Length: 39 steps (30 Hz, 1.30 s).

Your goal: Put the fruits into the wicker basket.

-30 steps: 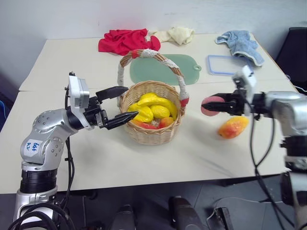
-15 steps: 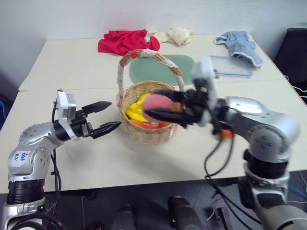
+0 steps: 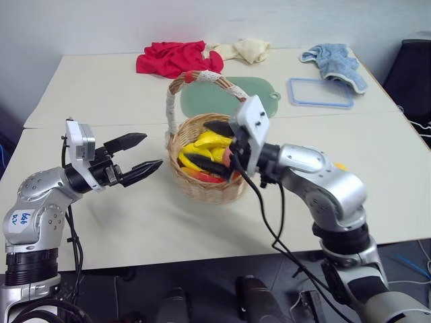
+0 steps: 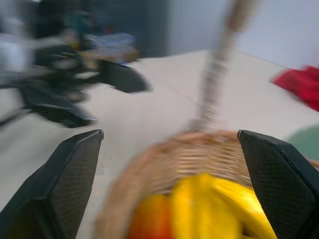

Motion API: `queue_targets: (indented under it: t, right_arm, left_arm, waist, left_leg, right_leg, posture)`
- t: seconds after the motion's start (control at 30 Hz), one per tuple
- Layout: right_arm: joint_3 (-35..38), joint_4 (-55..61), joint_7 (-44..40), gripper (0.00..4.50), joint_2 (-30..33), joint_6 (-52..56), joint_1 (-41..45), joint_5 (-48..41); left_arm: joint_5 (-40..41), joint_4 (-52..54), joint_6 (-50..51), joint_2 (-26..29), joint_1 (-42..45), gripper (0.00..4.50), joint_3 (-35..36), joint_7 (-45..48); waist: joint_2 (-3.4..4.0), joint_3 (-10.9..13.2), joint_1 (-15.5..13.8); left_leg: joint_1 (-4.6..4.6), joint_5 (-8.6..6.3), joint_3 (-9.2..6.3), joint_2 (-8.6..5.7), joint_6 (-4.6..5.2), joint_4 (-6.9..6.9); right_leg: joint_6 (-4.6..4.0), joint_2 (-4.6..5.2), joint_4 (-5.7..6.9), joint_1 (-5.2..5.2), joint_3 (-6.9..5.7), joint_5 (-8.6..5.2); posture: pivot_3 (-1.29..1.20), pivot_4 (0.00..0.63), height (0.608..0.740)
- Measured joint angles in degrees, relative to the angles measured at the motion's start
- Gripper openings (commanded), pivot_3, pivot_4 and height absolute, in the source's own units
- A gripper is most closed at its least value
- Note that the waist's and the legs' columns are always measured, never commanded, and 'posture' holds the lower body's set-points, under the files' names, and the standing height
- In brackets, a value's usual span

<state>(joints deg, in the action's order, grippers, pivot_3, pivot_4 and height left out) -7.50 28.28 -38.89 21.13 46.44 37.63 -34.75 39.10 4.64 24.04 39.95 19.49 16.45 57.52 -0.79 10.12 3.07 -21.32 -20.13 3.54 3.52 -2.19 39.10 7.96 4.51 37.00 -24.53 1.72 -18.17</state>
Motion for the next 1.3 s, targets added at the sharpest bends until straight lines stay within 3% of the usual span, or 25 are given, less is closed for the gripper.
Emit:
queue_targets:
  t: [0.17, 0.23, 0.33, 0.5, 0.63, 0.73, 0.83, 0.93, 1.07, 1.17, 1.3]
  right_arm:
    - [11.2, 7.2, -9.2, 4.46, 6.4, -3.1, -13.5, -11.7]
    - [16.7, 9.6, -10.6, 4.46, 11.4, -4.2, -20.2, -12.5]
    - [24.9, 11.1, -11.5, 4.46, 13.8, -8.1, -30.4, -11.8]
    - [47.6, 11.4, -13.7, 4.46, 13.2, -18.6, -54.0, -5.8]
    - [58.0, 7.9, -15.6, 4.46, 8.5, -29.0, -64.3, -1.7]
    - [62.9, -1.4, -17.4, 4.46, 4.5, -39.9, -70.0, 2.6]
    - [64.4, -12.4, -18.0, 4.46, 2.0, -47.7, -72.8, 5.2]
    - [64.2, -18.4, -18.7, 4.46, 3.9, -52.3, -72.6, 6.4]
    - [60.3, -23.3, -23.0, 4.46, 15.1, -55.9, -67.8, 8.3]
    - [52.6, -26.1, -28.4, 4.46, 23.7, -59.3, -62.5, 10.9]
    - [41.4, -37.9, -33.4, 4.46, 34.2, -67.3, -48.1, 17.3]
  left_arm:
    - [0.0, -0.1, 0.9, 0.1, 0.6, 4.50, -2.5, 3.3]
    - [0.0, -0.8, 0.8, -0.4, 1.6, 4.50, -3.3, 4.1]
    - [0.0, -1.1, 0.7, -1.2, 2.5, 4.50, -4.0, 4.8]
    - [0.3, -1.3, 1.0, -2.4, 4.2, 4.50, -5.1, 6.5]
    - [0.7, -3.8, 0.8, -4.3, 7.4, 4.50, -5.8, 7.1]
    - [0.1, -5.9, 0.2, -4.6, 9.4, 4.50, -6.5, 8.4]
    - [-0.2, -7.5, 0.2, -4.9, 10.4, 4.50, -6.8, 8.9]
    - [-0.1, -7.8, 0.6, -5.3, 11.0, 4.50, -6.7, 8.7]
    - [-0.1, -7.6, 0.9, -5.1, 11.1, 4.50, -6.4, 9.0]
    - [0.1, -6.7, 2.9, -3.0, 9.7, 4.50, -6.9, 10.5]
    - [-0.6, -3.1, 3.1, -0.7, 7.9, 4.50, -8.5, 13.4]
  waist:
    - [-0.03, 0.0, -0.8]
    - [-0.04, 0.0, -1.4]
    - [-0.05, 0.0, -1.7]
    - [-0.05, 0.0, -3.1]
    - [-0.05, 0.0, -3.0]
    - [-0.06, 0.0, -2.9]
    - [0.00, 0.0, -2.8]
    - [0.04, 0.0, -2.2]
    - [0.09, 0.0, -1.2]
    - [0.10, 0.0, -1.3]
    - [0.08, 0.0, -1.4]
  left_leg:
    - [0.00, -0.06, 0.12, -0.06, 0.04, 0.04]
    - [0.07, -0.06, 0.14, -0.06, 0.04, 0.03]
    - [0.09, -0.05, 0.15, -0.07, 0.03, 0.04]
    - [0.10, -0.06, 0.17, -0.13, 0.05, 0.02]
    - [0.47, -0.02, 0.17, -0.17, 0.06, 0.06]
    - [1.17, -0.22, 0.17, -0.16, 0.33, -0.18]
    - [1.22, -0.28, 0.18, -0.16, 0.34, -0.18]
    - [1.25, -0.28, 0.18, -0.17, 0.29, -0.15]
    - [1.45, -0.30, 0.06, -0.24, 0.23, -0.16]
    - [1.80, -0.42, -0.07, -0.27, 0.14, -0.21]
    - [2.02, -0.63, 0.02, -0.31, 0.21, -0.11]
  right_leg:
    - [0.13, 0.04, -0.28, 0.11, 0.06, 0.07]
    - [0.12, 0.01, -0.48, 0.17, 0.06, 0.06]
    - [0.11, -0.02, -0.56, 0.20, 0.12, 0.06]
    - [0.13, -0.02, -0.56, 0.24, 0.20, 0.07]
    - [0.06, -0.05, -1.14, 0.75, 0.23, 0.11]
    - [0.02, -0.10, -1.43, 1.52, 0.24, 0.09]
    - [0.01, -0.09, -1.46, 1.57, 0.28, 0.08]
    - [0.01, -0.10, -1.41, 1.57, 0.39, 0.08]
    - [0.03, -0.26, -1.38, 1.69, 0.65, 0.09]
    - [0.03, -0.53, -1.39, 1.74, 1.04, 0.09]
    - [0.05, -0.64, -1.42, 1.79, 1.44, 0.10]
  posture:
    - [0.00, 0.150, 0.740]
    - [0.00, 0.150, 0.740]
    - [0.00, 0.150, 0.740]
    - [0.00, 0.150, 0.740]
    - [0.00, 0.150, 0.740]
    - [0.00, 0.150, 0.740]
    - [0.00, 0.150, 0.740]
    - [0.00, 0.150, 0.740]
    - [0.00, 0.150, 0.740]
    - [0.00, 0.150, 0.740]
    - [0.00, 0.150, 0.740]
